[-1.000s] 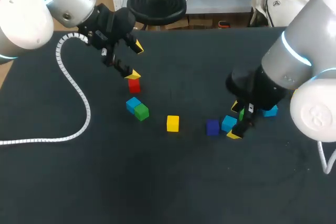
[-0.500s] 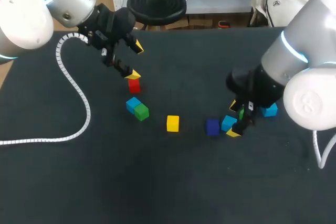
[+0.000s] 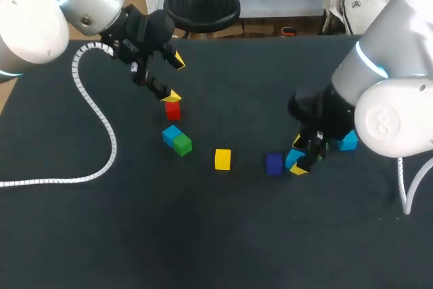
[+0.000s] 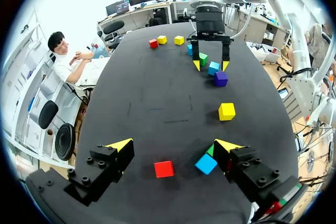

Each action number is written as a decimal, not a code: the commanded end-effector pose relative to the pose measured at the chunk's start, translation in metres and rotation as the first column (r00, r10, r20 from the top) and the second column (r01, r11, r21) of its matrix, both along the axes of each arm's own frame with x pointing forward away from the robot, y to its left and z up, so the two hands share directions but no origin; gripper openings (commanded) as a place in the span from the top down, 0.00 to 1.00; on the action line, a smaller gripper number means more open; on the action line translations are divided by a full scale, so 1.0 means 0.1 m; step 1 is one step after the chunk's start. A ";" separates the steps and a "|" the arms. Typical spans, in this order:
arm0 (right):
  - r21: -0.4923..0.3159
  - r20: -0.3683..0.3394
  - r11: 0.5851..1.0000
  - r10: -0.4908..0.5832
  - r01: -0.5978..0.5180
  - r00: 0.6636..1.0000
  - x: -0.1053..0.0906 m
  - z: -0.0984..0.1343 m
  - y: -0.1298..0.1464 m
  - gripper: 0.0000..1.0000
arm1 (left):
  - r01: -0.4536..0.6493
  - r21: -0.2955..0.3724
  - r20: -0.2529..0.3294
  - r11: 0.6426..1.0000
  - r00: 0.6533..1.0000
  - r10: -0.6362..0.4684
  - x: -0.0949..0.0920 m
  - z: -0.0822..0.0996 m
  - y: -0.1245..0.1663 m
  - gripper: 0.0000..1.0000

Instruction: Place the blue cubes, place green cubes on the blue cubes, place the yellow cubes on the green cubes, then place the red cubes on the yellow cubes, and place purple cube on the red cubes.

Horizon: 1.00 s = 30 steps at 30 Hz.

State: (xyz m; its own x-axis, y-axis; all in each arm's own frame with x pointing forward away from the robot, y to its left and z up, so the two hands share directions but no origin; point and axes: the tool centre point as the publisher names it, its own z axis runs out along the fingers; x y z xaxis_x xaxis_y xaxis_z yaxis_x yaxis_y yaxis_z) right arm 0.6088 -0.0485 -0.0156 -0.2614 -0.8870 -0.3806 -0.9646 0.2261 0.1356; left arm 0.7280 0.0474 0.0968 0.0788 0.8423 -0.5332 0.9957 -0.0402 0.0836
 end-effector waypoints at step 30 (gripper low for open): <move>-0.065 0.001 0.973 0.220 -0.220 0.975 0.32 0.20 -0.05 0.00 | -0.002 0.006 -0.003 1.000 1.000 0.002 0.01 0.01 -0.01 0.00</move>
State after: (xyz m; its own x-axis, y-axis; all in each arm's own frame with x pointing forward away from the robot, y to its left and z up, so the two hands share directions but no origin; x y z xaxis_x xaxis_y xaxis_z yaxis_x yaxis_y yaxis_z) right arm 0.6297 -0.0591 0.0114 -0.0541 -0.9449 -0.3229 -0.9963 0.0292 0.0813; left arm 0.7280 0.0475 0.0968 0.0787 0.8423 -0.5333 0.9957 -0.0401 0.0836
